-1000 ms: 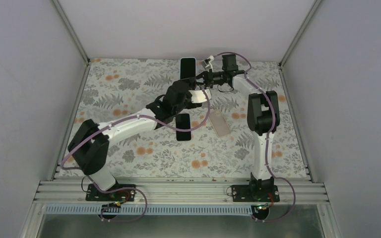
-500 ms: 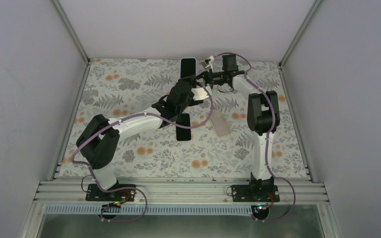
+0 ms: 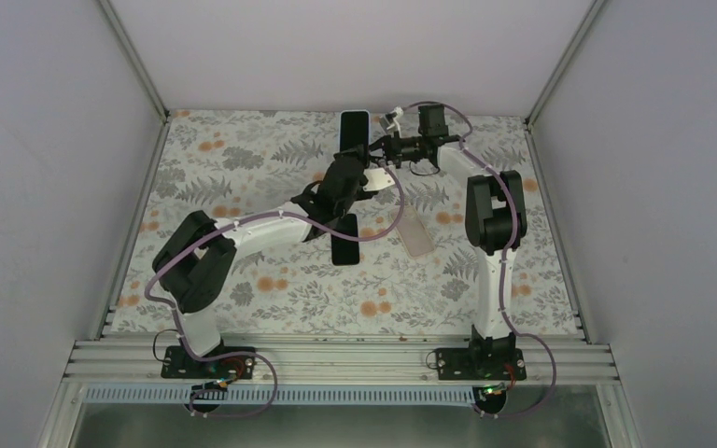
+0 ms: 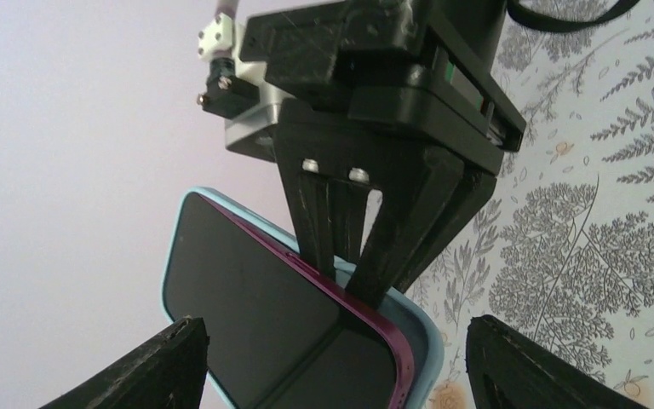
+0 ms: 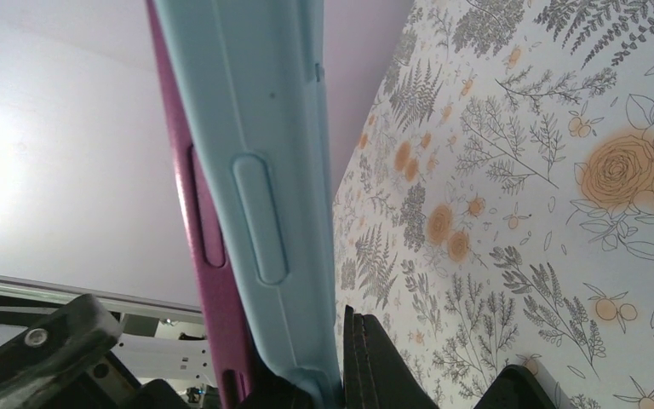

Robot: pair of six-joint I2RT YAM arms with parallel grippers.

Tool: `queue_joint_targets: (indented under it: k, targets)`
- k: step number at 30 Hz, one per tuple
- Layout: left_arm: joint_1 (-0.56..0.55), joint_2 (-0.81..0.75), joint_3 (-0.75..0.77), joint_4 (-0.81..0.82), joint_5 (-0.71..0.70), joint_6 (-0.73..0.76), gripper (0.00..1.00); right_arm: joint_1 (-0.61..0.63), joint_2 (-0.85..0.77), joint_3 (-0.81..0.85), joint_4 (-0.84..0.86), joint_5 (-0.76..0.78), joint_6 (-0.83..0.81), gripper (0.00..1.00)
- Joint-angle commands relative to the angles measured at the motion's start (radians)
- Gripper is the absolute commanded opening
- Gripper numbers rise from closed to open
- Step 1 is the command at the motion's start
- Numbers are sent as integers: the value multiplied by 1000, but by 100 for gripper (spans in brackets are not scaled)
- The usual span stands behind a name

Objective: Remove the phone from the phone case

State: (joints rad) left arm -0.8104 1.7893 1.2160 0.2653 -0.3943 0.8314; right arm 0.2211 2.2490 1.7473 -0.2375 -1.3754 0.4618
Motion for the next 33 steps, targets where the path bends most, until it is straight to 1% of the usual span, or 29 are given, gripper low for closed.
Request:
queue_joint_targets:
  k: [1,7,16,19,21,26,29,33]
  targets:
    - [7,18,-4,-2,-44,11,75,-5,-54,-10,55,-56,14,4]
    - [22,9,-18,54,-87,22,71,-6,-54,-17,60,-62,13,3]
    - [39,31,-46,96,-121,54,69,-4,-67,-27,85,-66,34,3]
    - [37,43,-53,143,-146,81,67,-2,-77,-43,103,-71,50,3]
    - [30,53,-70,217,-180,125,65,-1,-84,-53,117,-71,59,3]
    - [-7,79,-99,419,-236,244,65,8,-85,-61,134,-75,73,3]
    - [-10,127,-79,500,-305,307,65,13,-88,-66,143,-80,82,3]
    - [-9,146,-81,588,-331,344,65,20,-105,-90,163,-82,94,3]
